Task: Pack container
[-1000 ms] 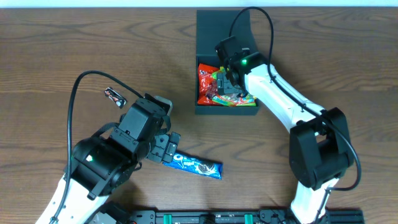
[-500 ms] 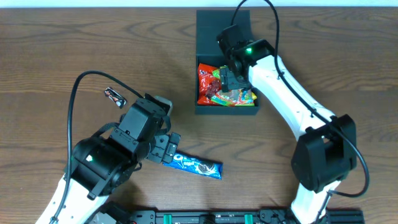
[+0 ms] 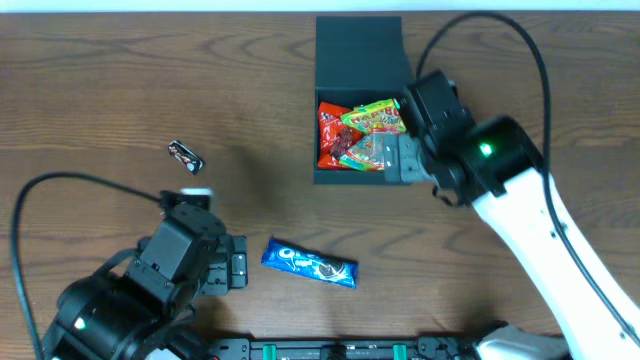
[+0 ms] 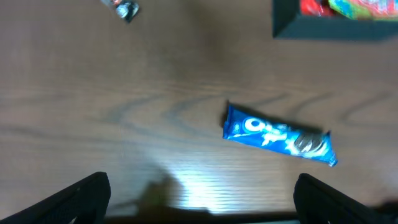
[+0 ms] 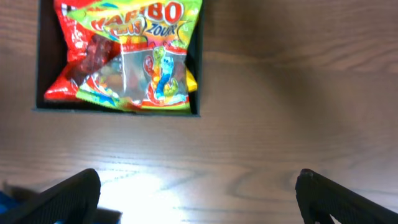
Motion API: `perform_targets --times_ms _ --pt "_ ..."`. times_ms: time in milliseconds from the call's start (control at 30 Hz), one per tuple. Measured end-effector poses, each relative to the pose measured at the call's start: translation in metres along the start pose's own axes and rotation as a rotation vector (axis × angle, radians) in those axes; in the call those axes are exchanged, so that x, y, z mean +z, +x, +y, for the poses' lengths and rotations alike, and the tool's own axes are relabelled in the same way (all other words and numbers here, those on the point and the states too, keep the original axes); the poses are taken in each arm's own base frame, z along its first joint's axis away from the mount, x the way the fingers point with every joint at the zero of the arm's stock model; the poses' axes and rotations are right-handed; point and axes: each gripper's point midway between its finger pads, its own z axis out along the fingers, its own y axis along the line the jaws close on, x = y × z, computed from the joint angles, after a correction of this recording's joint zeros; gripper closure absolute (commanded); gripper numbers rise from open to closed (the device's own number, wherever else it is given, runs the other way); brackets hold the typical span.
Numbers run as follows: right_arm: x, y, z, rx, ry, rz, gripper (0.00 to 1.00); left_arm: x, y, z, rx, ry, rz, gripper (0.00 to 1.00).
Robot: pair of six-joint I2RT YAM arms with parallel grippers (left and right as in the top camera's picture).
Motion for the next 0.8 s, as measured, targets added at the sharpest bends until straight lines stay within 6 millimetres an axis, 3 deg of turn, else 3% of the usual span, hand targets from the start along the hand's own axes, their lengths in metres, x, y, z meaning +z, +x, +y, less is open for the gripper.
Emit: perform_targets --times_ms 100,300,400,567,700,800 --pt "-0.007 0.031 -0.016 0.015 -0.011 -0.013 0.01 0.001 -0.005 -0.009 -0.102 0.04 -0.012 0.05" --pt "-0.022 0.066 -0.037 0.047 -0.039 -0.069 0.01 0.009 -0.018 -0.032 -0.269 0.115 -0.004 0.05" --pt "-0.017 0.078 -0.042 0.035 -0.022 -0.034 0.01 0.04 -0.003 -0.04 -0.444 0.035 0.135 0.05" --pt "-0.016 0.088 -0.045 0.021 -0.005 0.003 0.01 0.093 0.052 -0.049 -0.739 -0.223 0.363 0.05" --pt "-0.015 0.09 -0.046 0.019 -0.002 0.009 0.01 0.114 0.052 -0.081 -0.869 -0.201 0.369 0.05" --pt "-0.015 0.091 -0.047 0.018 0.0 0.013 0.01 0.128 0.056 -0.092 -0.906 -0.215 0.399 0.05"
